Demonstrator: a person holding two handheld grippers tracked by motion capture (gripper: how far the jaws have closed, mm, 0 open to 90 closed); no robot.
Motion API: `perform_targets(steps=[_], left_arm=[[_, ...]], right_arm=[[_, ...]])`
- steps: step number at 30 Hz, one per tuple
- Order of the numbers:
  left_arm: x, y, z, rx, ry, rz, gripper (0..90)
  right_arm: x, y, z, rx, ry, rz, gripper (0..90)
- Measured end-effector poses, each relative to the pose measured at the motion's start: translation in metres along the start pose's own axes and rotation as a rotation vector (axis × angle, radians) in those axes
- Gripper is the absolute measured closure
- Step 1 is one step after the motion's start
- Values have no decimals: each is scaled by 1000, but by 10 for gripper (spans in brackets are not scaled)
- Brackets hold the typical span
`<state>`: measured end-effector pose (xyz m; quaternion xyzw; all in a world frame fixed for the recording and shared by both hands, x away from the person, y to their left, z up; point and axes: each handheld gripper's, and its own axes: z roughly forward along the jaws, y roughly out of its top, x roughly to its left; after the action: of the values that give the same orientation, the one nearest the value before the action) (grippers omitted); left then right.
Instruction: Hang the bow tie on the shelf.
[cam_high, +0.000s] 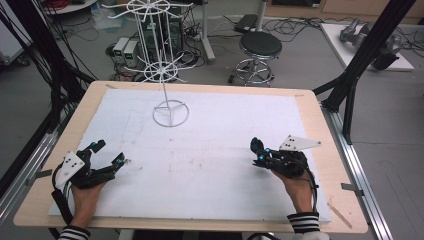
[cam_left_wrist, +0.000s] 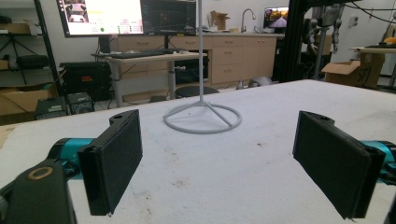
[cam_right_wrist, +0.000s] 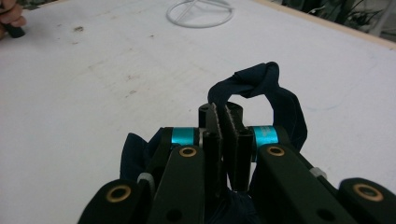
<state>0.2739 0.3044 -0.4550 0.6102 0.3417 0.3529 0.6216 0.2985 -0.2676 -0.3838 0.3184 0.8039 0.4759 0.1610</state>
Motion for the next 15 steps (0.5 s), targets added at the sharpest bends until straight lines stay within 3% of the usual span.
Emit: perform_targets(steps=[2,11,15], left_arm=[[0,0,0,2,0,-4,161],[1,0,1,7,4,-12,161],[0,0,1,10,4,-9,161]], right_arm=[[1,1,1,-16,-16,-7,866],[2,8,2,-145,-36,42,865],[2,14,7,-180,-48,37,865]])
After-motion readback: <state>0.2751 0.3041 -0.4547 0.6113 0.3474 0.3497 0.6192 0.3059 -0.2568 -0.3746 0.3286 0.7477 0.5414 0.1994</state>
